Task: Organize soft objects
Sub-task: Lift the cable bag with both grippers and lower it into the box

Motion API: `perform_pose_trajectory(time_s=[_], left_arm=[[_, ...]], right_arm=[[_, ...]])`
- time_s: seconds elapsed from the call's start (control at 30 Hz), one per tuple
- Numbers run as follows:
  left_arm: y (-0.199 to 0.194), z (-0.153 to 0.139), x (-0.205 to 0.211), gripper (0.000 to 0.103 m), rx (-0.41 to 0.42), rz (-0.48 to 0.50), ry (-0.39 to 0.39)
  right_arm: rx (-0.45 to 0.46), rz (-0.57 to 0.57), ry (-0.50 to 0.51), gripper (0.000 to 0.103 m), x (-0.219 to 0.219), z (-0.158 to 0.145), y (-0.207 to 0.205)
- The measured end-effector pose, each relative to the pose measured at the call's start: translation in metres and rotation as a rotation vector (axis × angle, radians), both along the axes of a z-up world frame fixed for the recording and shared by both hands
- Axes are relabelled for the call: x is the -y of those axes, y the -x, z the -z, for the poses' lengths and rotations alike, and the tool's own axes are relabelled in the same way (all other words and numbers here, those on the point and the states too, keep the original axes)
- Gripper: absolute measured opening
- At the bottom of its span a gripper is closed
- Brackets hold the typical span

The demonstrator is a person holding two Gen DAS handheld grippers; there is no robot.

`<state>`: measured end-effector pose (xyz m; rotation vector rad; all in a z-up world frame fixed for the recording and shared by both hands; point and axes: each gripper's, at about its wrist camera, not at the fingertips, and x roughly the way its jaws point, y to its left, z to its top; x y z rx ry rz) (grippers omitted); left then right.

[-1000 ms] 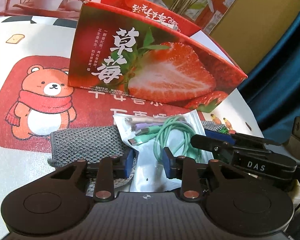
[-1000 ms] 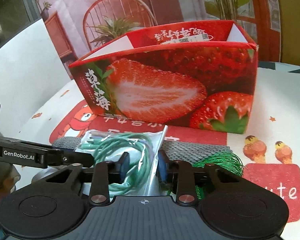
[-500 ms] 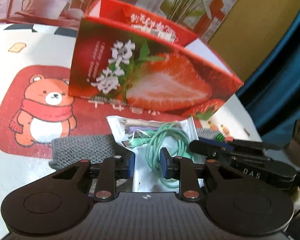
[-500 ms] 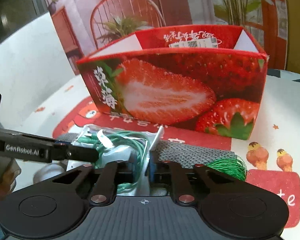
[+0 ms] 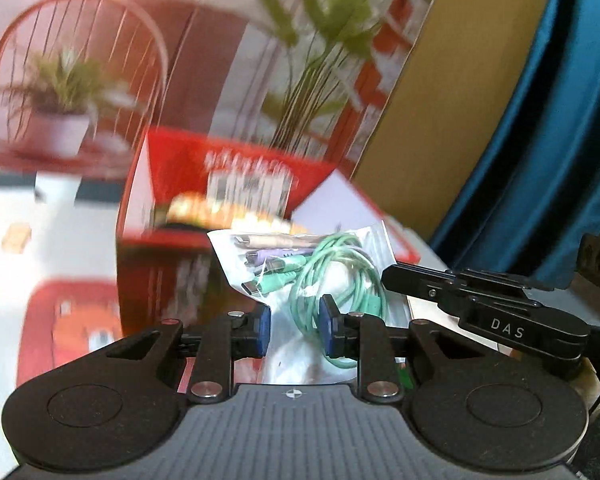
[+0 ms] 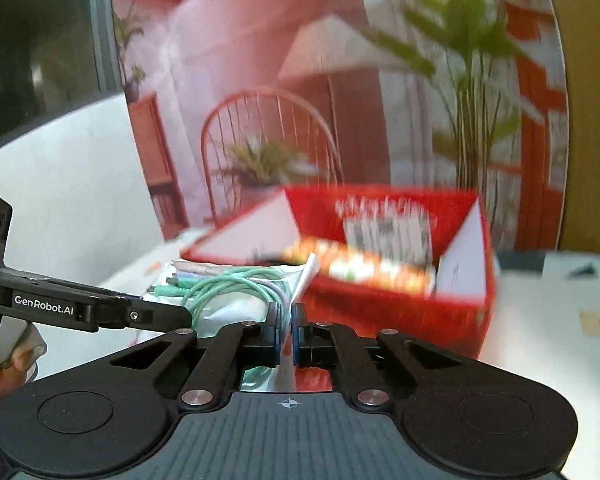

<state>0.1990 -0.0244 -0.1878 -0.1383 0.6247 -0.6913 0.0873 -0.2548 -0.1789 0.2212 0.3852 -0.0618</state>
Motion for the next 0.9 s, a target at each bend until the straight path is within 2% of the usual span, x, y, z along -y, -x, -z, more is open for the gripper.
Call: perform_pose_trajectory(time_s=[0.17, 0.3, 0.43, 0.57, 0.73, 0.87, 0.9], left_arm=[[-0.024, -0.028, 0.009, 0.026, 0.049, -0.009, 0.02], [-0.043, -0.04, 0.021, 0.026, 0.12, -0.041, 0.018], [-0.067, -0.039, 0.036, 0.026, 0.157, -0.057, -0.037], [-0.088, -0.024, 0.044, 0.026, 0.098, -0.07, -0.068], [-0.107, -0.001, 0.049, 0.026, 0.001, -0.064, -0.119], [-0.107, 0.008, 0.047, 0.028, -0.025, -0.053, -0.14], [-0.107, 0.01, 0.047, 0.031, -0.026, -0.053, -0.141]], right_arm=[[0.057, 0.021, 0.014, 0.005, 0.017, -0.029, -0.015], [0.081, 0.05, 0.069, 0.005, 0.029, -0.044, -0.039], [0.078, 0.087, 0.091, 0.005, 0.041, -0.043, -0.068], [0.025, 0.106, 0.126, 0.005, 0.048, -0.026, -0.094], [-0.082, 0.112, 0.092, 0.005, 0.053, 0.001, -0.11], [-0.125, 0.122, 0.062, 0.006, 0.054, 0.015, -0.11], [-0.132, 0.127, 0.057, 0.007, 0.055, 0.018, -0.11]])
